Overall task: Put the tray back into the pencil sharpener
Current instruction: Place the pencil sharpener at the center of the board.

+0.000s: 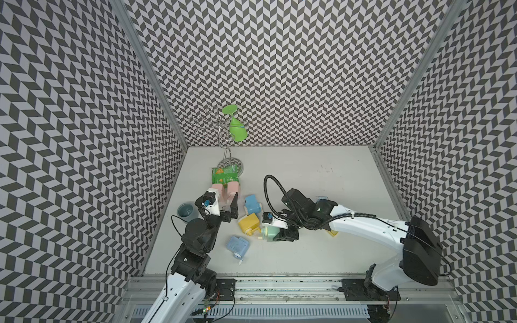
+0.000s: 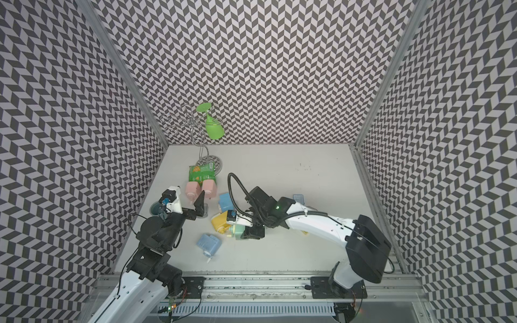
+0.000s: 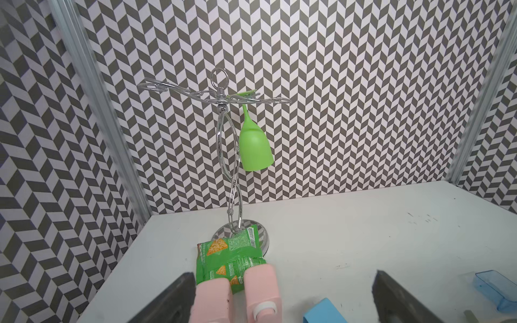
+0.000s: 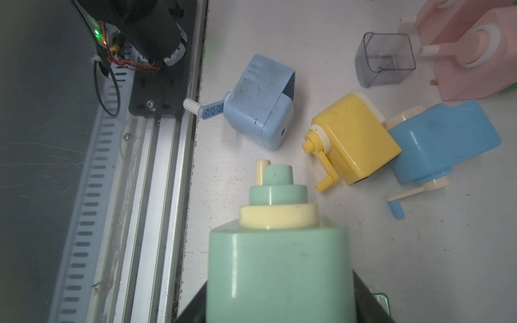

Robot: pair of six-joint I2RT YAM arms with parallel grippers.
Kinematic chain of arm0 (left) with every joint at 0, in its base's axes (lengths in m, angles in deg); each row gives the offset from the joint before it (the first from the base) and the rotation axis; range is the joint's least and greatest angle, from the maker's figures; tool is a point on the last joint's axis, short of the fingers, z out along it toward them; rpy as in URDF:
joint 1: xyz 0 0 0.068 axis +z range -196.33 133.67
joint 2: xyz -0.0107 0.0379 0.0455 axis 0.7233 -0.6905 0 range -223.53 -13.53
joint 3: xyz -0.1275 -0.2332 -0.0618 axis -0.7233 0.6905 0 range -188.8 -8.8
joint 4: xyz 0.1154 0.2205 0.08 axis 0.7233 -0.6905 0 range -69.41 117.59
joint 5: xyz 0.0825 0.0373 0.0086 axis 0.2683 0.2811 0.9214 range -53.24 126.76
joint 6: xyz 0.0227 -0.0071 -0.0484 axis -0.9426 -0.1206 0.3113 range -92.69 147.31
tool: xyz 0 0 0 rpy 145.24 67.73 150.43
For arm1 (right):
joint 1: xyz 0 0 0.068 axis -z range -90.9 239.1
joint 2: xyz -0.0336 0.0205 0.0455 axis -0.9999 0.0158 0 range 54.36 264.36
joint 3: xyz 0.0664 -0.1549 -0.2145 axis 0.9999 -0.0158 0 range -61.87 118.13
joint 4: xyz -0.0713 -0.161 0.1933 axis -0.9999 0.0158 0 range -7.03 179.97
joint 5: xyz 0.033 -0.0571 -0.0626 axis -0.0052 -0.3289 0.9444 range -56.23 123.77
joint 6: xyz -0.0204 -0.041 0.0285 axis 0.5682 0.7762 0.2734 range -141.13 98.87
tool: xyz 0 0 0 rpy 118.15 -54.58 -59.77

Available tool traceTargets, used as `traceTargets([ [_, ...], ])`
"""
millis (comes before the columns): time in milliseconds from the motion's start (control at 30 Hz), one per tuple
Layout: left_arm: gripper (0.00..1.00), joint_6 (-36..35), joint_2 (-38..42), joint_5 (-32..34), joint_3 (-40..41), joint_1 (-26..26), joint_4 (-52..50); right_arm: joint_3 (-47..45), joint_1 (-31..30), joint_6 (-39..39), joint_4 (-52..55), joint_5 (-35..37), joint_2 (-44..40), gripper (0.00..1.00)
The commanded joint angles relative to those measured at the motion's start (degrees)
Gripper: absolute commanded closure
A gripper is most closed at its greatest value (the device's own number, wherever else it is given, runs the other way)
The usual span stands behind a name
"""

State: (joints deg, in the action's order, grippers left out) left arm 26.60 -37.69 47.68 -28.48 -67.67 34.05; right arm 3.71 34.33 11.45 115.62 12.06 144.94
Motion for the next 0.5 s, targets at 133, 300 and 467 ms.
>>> traceTargets([
  [133,0.00,1.6,1.4,0.2,0.8,0.5,2.9,4.9,-1.1,2.8,1.1,3.3,5.5,0.86],
  [300,0.00,1.3,1.4,0.0,0.9,0.6,3.0,2.2,-1.0,5.3,-3.2,2.8,6.6,0.83],
  [467,0.00,0.8,1.0,-0.4,1.1,0.7,3.4,1.2,-1.0,6.2,-4.2,2.0,8.0,0.80],
])
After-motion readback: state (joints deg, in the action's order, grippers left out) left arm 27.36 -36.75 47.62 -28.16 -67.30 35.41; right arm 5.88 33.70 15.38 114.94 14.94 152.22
